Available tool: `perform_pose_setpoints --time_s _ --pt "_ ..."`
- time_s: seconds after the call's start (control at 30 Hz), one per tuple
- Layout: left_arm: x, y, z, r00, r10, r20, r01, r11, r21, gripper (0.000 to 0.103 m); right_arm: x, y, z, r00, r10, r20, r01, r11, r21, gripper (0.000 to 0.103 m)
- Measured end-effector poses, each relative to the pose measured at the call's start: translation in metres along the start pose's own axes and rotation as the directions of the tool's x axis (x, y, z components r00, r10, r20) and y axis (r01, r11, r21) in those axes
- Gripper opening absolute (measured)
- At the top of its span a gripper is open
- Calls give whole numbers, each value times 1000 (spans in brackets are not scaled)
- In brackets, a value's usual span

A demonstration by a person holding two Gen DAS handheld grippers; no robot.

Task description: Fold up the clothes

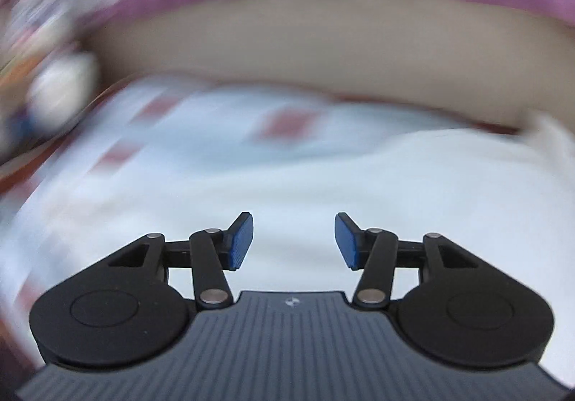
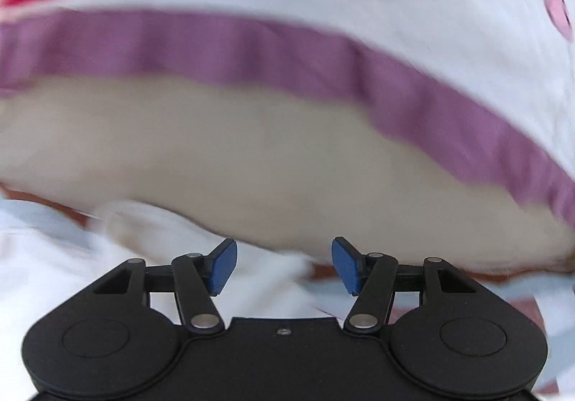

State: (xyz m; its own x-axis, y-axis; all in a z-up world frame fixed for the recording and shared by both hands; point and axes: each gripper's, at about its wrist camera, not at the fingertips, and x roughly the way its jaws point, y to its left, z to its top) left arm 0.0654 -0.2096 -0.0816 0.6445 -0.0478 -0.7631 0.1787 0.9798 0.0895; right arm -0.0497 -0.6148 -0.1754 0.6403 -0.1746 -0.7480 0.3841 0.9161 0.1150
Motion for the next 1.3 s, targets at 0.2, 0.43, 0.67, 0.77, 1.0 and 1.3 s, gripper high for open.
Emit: perform_pose_setpoints --time_s 0.2,0.43,0.67,0.77,1.0,1.3 --pt "5 113 -17 1000 26 9 -22 951 -309 50 -17 71 -24 986 159 -47 -164 973 -161 64" --pt "46 161 -24 998 -63 -6 53 883 -467 51 -31 119 -54 980 182 -81 -196 953 -231 67" --pt "95 156 -8 981 103 -167 -142 959 -243 71 -34 133 -76 995 45 -85 -61 979 -196 71" --pt "106 160 -4 988 78 -136 -112 957 -267 78 -28 136 -64 989 7 -148 -33 984 -177 72" --pt "77 163 14 994 73 86 -58 985 -165 7 -12 145 -47 955 -62 -289 34 995 -98 73" --pt "95 182 15 953 301 37 -291 943 -162 17 -57 227 4 829 -23 -559 -68 988 -141 73"
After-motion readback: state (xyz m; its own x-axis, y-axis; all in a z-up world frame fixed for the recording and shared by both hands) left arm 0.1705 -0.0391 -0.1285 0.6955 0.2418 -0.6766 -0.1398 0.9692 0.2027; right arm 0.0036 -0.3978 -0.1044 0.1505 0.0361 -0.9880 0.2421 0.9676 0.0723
